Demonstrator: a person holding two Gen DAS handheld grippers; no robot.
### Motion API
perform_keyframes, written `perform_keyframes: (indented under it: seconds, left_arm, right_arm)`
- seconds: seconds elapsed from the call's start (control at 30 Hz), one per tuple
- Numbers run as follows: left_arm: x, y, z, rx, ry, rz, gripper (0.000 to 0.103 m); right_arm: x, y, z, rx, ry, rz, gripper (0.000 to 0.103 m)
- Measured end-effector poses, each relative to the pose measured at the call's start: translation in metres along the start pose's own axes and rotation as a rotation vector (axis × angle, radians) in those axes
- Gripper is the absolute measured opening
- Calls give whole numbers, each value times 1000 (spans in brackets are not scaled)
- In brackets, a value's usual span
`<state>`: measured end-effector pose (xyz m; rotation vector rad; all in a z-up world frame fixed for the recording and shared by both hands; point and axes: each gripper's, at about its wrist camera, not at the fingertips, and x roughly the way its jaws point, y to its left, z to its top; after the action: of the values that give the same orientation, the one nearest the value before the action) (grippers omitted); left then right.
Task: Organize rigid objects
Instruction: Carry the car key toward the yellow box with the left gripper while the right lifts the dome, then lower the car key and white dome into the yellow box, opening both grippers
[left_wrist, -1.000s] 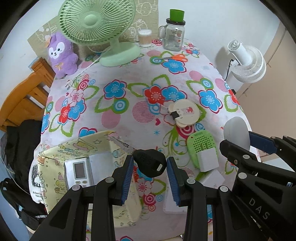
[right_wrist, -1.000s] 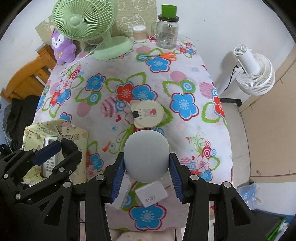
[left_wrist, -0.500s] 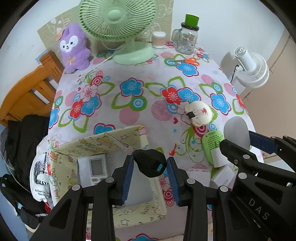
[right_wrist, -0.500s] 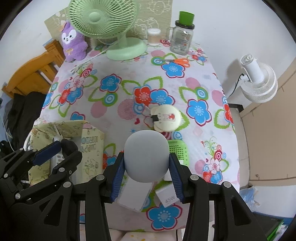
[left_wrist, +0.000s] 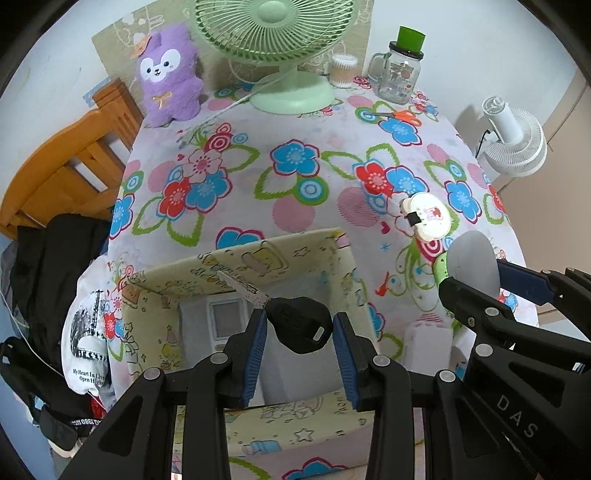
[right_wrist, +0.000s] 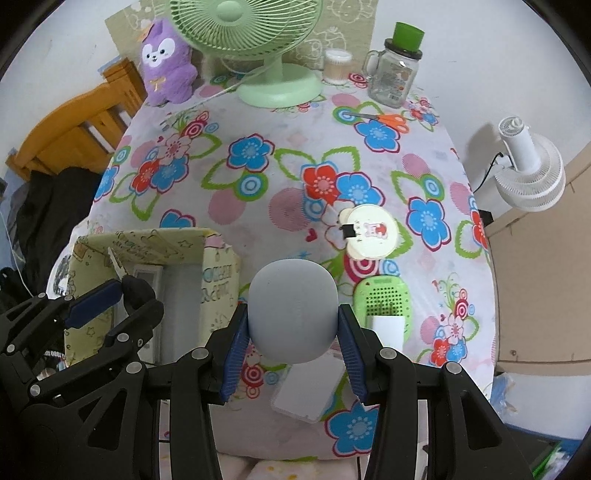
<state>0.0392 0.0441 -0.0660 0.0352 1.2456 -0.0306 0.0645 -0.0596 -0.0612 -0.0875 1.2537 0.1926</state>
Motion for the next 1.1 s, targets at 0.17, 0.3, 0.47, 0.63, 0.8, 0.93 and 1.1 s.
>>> perform_keyframes:
  seconds: [0.17,0.3,0.47,0.63,0.8,0.93,1.1]
  left_arm:
    - [3,13,-4,-3,9,-4,37]
    - [4,25,-9,-5,19,-8,37]
    - [6,39,-14,-9,38,-8,37]
    - [12,51,-17,-4,63,-12,37]
    - [21,56,-21,0,85,-17,37]
    - [27,61,-22,-8,97,-18,37]
    - [34,68,-25,-22,112,-10,38]
  right_arm:
    - [2,15,-1,-8,10,-3,50]
    - [3,26,-2,-13,21,-5,50]
    - [8,40,-3,-18,41,5,50]
    - [11,52,-1,-30,51,14,50]
    - [16,70,4,-67,62,28,50]
    - [22,80,6,-89,76,39,50]
    - [29,90,7,-108,93,51,50]
